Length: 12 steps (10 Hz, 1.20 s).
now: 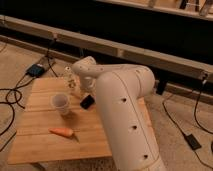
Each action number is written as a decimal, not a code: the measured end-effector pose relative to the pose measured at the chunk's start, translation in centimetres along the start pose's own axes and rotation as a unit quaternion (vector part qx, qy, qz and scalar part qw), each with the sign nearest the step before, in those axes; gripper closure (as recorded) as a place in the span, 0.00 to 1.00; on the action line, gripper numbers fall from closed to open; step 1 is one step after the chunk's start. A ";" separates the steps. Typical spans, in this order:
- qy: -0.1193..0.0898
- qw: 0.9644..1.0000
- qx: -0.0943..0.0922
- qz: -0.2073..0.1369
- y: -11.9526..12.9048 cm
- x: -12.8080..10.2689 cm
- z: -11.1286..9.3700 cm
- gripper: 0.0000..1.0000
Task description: Place the eraser on the white sponge
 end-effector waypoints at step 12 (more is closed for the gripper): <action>0.022 1.000 -0.012 -0.004 -0.3 -0.8 1.6 0.90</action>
